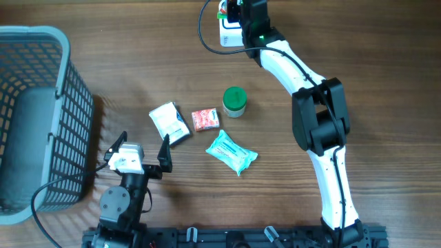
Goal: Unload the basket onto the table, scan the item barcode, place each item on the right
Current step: 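Lift the Haribo bag with the right gripper and hold it over the scanner, then move the Haribo bag with the right gripper to the table's right edge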
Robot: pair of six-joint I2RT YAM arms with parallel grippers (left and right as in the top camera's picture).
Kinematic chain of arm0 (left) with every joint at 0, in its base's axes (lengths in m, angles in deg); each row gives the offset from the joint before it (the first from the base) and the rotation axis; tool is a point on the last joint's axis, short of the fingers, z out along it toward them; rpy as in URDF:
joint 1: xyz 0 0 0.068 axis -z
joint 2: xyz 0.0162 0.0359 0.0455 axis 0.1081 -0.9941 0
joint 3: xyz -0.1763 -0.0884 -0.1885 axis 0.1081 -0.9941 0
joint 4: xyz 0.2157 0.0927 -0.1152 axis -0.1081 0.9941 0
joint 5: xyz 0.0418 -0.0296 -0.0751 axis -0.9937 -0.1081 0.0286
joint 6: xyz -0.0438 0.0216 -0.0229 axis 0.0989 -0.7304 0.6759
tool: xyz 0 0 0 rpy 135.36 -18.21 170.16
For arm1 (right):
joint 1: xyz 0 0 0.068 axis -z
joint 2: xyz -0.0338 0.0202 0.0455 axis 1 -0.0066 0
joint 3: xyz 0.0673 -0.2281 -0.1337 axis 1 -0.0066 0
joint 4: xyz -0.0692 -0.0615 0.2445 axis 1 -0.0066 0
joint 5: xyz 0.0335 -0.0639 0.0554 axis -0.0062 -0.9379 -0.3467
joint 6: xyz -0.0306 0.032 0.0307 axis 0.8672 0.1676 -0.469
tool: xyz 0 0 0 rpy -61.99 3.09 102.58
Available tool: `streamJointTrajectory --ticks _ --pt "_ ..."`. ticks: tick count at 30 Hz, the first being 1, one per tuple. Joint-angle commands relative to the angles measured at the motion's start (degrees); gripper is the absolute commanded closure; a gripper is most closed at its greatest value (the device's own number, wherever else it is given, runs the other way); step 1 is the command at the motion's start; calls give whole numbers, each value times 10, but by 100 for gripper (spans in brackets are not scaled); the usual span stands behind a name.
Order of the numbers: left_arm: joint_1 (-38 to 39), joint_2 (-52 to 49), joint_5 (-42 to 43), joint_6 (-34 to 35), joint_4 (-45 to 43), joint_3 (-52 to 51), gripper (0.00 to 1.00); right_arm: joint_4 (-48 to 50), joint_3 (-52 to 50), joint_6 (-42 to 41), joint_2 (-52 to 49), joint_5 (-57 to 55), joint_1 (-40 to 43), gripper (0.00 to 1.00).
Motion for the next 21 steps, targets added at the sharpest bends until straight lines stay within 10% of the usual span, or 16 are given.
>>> streamJointTrajectory --ticks 1,10,21 --pt "2 4 -3 7 -2 -5 0 -8 22 -14 13 -24 0 95" --pt "2 4 -3 7 -2 -5 0 -301 37 -14 185 -223 73 96" --pt "2 4 -3 7 -2 -5 0 -532 -16 -59 166 -251 445 96"
